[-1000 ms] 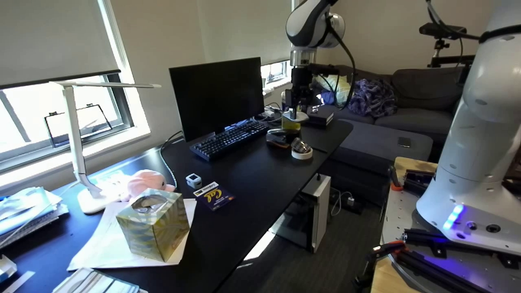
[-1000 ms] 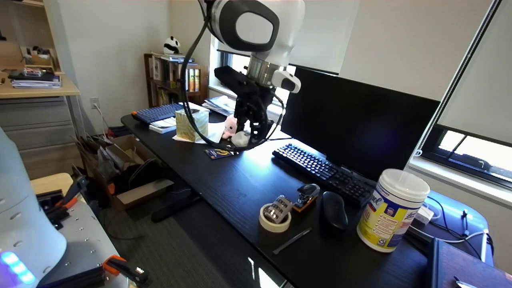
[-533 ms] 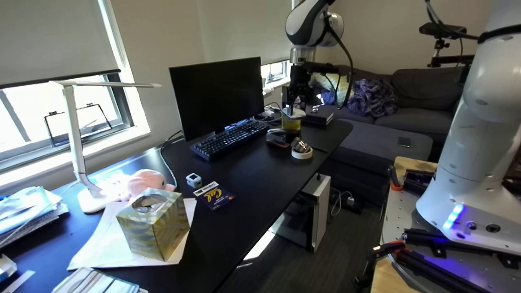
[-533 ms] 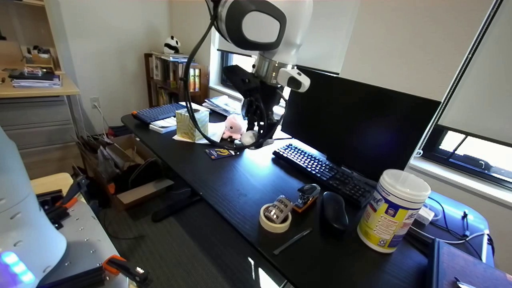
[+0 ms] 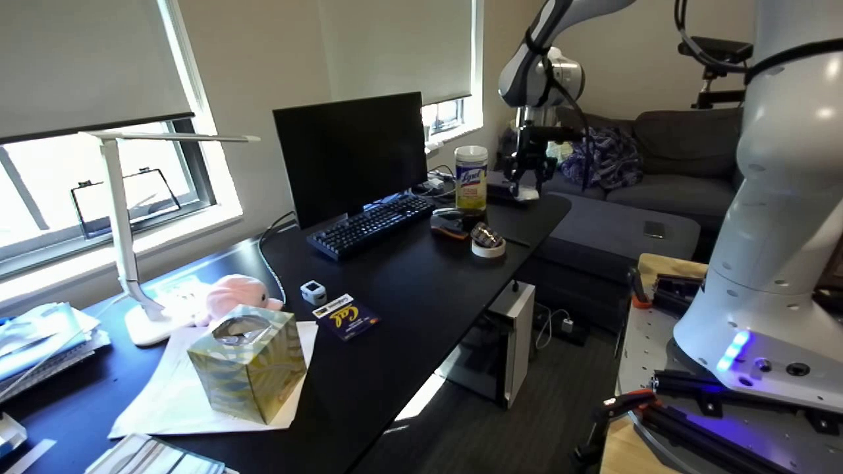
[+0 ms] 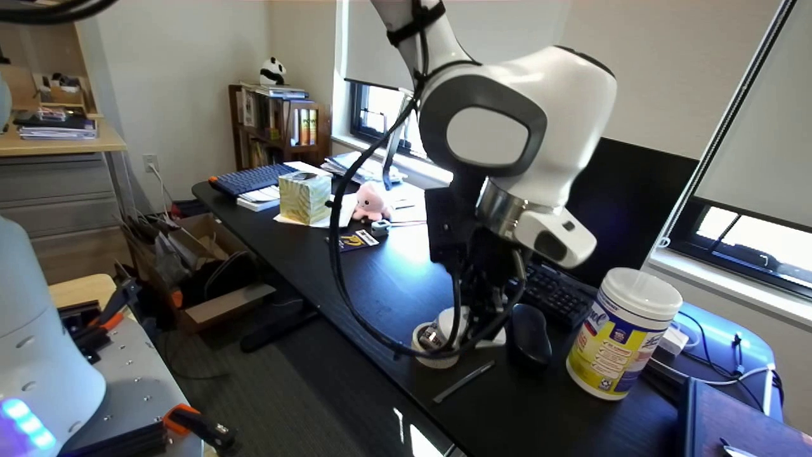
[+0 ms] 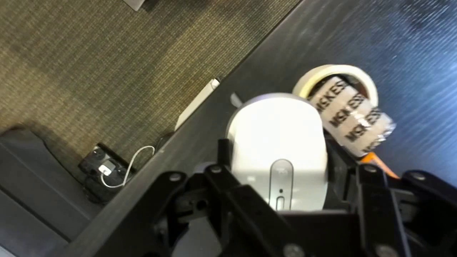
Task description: Move the white mouse to the right side of the desk
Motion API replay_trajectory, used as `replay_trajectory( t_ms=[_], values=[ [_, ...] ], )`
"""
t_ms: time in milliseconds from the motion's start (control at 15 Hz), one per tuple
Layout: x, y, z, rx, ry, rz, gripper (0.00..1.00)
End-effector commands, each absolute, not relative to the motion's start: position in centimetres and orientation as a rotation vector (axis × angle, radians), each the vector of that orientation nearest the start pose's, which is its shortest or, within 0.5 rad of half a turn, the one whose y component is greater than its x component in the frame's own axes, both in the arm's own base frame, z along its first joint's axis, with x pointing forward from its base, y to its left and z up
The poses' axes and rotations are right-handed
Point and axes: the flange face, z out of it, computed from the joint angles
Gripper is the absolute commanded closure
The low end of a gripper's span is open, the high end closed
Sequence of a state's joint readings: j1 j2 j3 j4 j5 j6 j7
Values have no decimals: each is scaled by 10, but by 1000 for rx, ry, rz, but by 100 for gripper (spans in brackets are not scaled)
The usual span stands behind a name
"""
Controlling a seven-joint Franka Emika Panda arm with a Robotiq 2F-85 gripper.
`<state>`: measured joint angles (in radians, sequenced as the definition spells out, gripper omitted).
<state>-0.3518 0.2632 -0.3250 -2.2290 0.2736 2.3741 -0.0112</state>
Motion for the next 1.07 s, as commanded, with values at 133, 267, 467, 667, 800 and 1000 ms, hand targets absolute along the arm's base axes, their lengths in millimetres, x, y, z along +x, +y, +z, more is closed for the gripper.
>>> replay_trajectory(
  t_ms=[133, 267, 467, 667, 800, 1000],
  values=[
    [408, -355, 233, -2709, 1348, 122, 61],
    [426, -345, 228, -2720, 1561, 128, 61],
    [449, -349, 217, -2574, 1791, 222, 61],
    [465, -356, 196, -2422, 1952, 333, 61],
    [467, -368, 181, -2312, 2049, 401, 61],
    [467, -390, 156, -2126, 2190, 426, 61]
  ],
)
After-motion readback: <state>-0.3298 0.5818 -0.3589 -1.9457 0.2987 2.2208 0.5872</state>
